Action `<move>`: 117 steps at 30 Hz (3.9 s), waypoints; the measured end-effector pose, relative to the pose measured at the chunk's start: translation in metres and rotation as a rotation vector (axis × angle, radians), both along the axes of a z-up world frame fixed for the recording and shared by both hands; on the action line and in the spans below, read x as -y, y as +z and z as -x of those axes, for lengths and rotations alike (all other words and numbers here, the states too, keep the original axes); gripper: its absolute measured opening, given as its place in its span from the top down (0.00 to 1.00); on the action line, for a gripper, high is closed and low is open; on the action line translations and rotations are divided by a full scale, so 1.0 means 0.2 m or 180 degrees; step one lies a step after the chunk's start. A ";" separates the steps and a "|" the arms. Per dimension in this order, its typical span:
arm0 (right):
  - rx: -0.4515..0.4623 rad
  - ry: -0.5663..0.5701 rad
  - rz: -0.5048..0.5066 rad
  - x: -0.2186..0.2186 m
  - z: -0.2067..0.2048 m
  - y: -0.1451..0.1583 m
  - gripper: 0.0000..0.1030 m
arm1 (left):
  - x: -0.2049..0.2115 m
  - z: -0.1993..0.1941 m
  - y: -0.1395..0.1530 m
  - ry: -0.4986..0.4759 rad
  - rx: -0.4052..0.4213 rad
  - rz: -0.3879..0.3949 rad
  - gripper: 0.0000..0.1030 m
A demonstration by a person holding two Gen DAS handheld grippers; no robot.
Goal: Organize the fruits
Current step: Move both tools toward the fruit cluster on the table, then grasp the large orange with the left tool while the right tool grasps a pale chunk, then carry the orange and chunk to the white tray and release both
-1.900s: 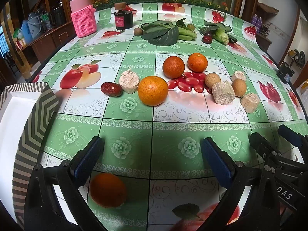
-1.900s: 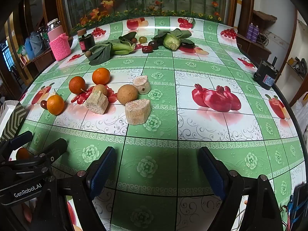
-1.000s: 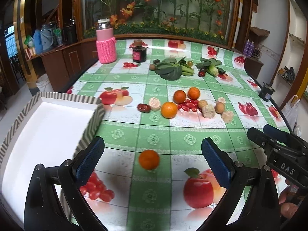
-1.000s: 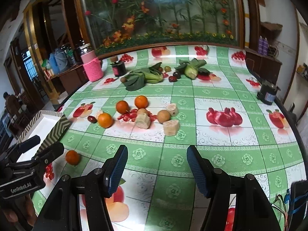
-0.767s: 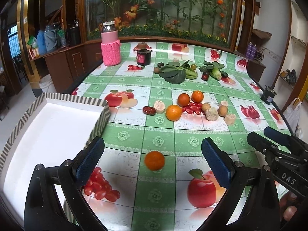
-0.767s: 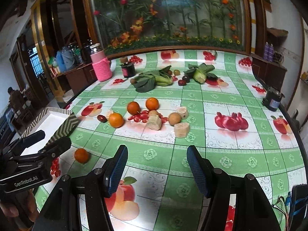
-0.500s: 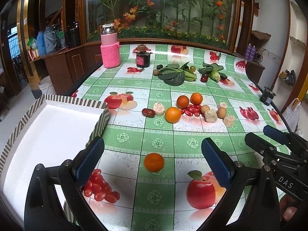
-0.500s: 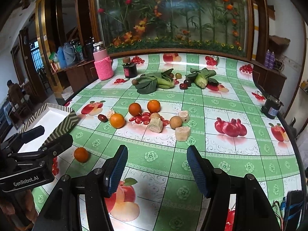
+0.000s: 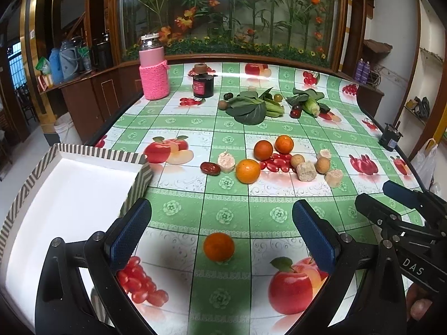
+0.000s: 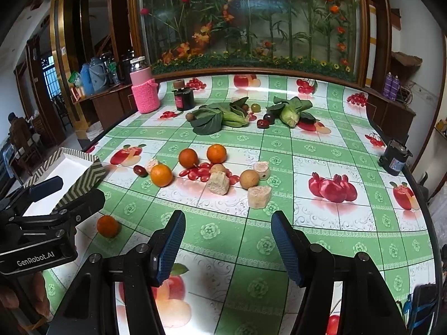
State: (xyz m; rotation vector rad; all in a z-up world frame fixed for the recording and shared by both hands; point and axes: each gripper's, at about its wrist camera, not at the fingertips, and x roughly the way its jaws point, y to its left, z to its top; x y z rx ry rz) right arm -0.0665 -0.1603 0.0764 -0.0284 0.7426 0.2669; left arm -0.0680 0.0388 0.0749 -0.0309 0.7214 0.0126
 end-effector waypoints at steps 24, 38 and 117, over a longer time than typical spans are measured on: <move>-0.0506 0.0084 -0.0017 0.15 -0.40 -0.23 0.44 | 0.03 -0.29 -0.16 -0.0134 -0.0420 0.0043 0.01; -0.0584 0.0180 -0.0016 0.15 -0.50 -0.29 0.62 | 0.13 -0.44 -0.21 -0.0177 -0.0514 -0.0010 0.06; -0.0583 0.2019 0.0061 -1.37 -0.26 -0.17 0.68 | -1.06 0.05 -0.16 0.0895 -0.0880 0.0653 0.58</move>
